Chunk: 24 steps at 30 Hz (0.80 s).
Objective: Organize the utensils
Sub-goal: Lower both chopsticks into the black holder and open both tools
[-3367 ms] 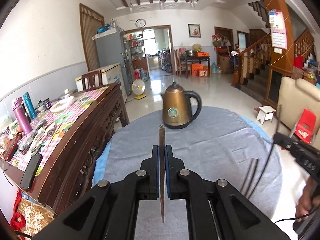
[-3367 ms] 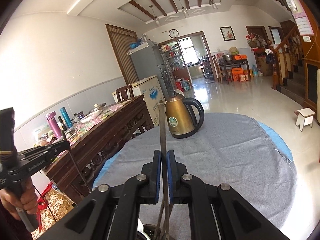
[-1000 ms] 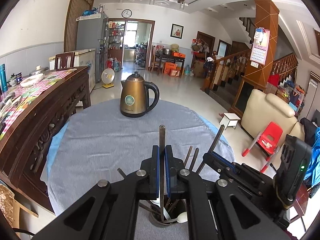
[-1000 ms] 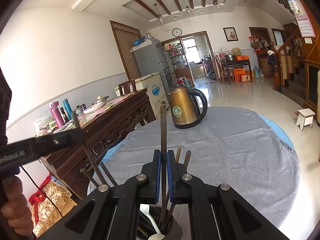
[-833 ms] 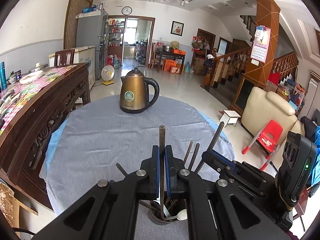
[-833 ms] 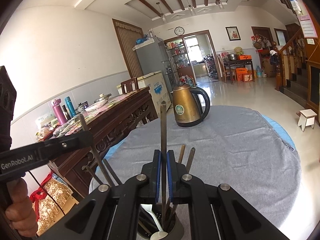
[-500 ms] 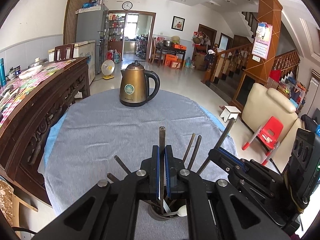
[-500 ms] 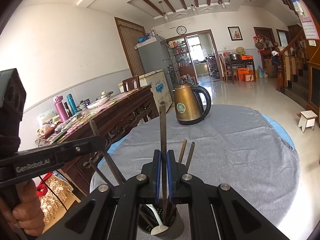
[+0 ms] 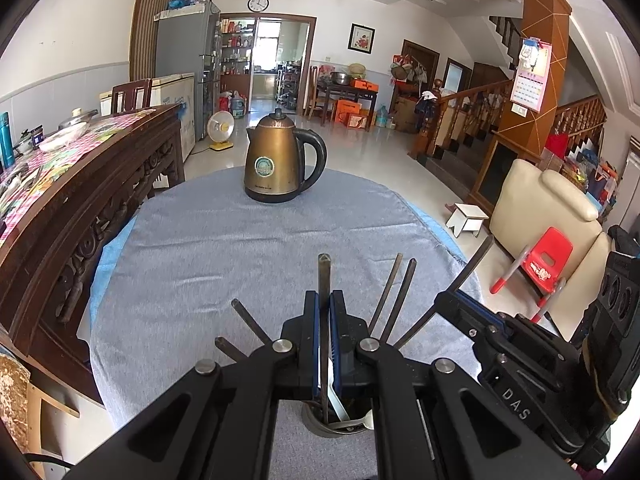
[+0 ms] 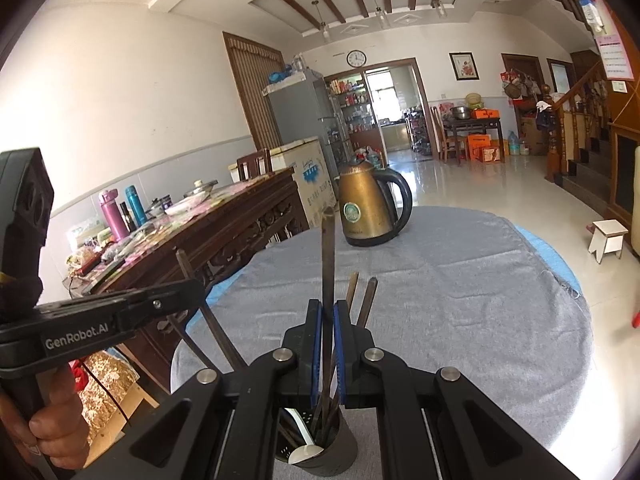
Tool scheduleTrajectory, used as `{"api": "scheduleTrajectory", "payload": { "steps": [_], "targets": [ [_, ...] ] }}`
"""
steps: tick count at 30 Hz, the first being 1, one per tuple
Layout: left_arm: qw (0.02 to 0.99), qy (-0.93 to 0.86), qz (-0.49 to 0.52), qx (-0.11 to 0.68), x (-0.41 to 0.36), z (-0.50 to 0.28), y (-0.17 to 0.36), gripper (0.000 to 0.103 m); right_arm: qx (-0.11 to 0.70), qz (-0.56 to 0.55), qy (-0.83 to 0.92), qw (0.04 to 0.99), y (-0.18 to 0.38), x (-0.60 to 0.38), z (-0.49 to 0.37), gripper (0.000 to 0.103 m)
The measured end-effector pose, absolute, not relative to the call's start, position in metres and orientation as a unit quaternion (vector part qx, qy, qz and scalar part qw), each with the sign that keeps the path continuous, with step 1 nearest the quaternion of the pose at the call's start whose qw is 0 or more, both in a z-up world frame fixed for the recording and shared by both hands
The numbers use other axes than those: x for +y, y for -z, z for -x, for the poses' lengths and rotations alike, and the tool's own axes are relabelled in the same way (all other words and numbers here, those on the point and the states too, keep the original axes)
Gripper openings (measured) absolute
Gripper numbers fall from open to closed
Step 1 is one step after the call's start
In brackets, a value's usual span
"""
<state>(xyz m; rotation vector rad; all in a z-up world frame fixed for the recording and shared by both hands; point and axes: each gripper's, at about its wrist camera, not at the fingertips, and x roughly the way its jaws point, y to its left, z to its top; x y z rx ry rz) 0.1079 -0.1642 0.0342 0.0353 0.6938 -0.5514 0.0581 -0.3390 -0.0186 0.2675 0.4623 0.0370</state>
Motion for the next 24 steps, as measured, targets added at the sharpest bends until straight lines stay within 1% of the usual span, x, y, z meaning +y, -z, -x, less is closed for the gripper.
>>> {"api": "scheduleTrajectory", "payload": {
  "steps": [15, 24],
  "targets": [
    [0.908, 0.242, -0.039, 0.341, -0.168, -0.108, -0.027, 0.005, 0.256, -0.138, -0.028, 0.956, 0.034, -0.334, -0.066, 0.007],
    [0.916, 0.207, -0.063, 0.337, -0.166, -0.109, -0.020, 0.009, 0.266, -0.140, -0.029, 0.953, 0.037, -0.333, -0.070, 0.007]
  ]
}}
